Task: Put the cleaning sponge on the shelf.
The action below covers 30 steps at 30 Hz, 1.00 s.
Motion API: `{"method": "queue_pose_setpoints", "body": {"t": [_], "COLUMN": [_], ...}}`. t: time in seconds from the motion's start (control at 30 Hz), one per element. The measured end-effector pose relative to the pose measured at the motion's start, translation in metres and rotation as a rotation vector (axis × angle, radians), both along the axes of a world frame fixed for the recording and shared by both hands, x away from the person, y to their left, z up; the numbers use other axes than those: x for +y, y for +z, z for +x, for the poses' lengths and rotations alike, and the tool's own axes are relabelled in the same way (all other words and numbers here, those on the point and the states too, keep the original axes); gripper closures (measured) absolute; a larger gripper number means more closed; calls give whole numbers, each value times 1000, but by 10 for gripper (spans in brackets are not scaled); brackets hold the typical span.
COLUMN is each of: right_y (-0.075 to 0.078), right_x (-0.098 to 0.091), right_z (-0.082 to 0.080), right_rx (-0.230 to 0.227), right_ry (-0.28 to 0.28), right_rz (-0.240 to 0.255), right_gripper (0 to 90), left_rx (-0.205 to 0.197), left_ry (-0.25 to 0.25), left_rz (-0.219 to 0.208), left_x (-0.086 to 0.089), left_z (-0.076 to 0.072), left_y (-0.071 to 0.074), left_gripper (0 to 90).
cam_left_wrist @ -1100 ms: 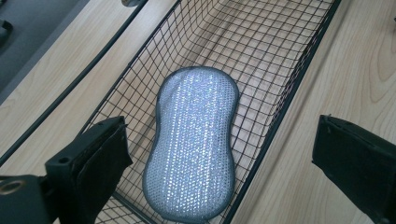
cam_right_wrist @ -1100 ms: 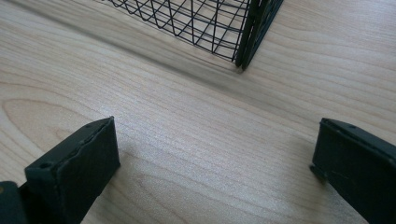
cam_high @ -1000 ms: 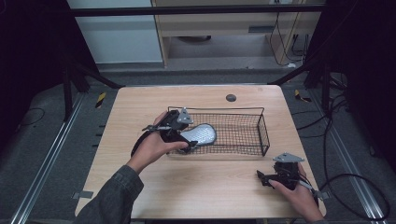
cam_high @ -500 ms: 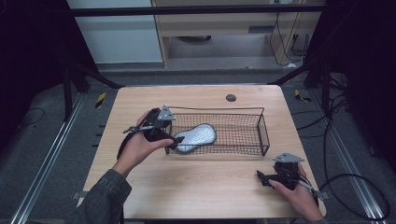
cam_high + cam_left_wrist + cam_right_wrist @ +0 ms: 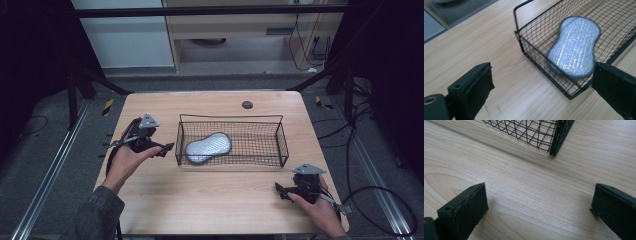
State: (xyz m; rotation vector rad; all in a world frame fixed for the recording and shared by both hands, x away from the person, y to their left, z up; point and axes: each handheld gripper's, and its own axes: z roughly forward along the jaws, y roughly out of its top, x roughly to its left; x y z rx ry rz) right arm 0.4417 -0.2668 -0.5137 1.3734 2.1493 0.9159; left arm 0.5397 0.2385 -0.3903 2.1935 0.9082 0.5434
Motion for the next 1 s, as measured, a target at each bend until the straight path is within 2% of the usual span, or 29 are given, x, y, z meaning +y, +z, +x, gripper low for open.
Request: {"method": "queue_pose_setpoints", "body": {"t": [0.13, 0.2, 0.33, 0.4, 0.63, 1.0], "right_y": [0, 0, 0, 0, 0, 0], "right_x": [0, 0, 0, 0, 0, 0], "right_z": [0, 0, 0, 0, 0, 0], "right_rx": [1, 0, 0, 0, 0, 0], "right_ry": [-1, 0, 0, -1, -1, -1], "right_rz": [1, 0, 0, 0, 0, 0], "right_gripper": [6, 6, 6, 6, 6, 6], "left_rx": [7, 21, 33, 56, 98, 145], "left_ry": [25, 61, 79, 100, 156, 192], "left_rz": [1, -12, -8, -6, 1, 14], "left_x": [12, 24, 33, 41, 56, 70], "left_z": [1, 2, 4, 6, 12, 11], "left_y": [-7, -16, -25, -35, -52, -73], "left_gripper": [28, 28, 29, 29, 33, 35]}}
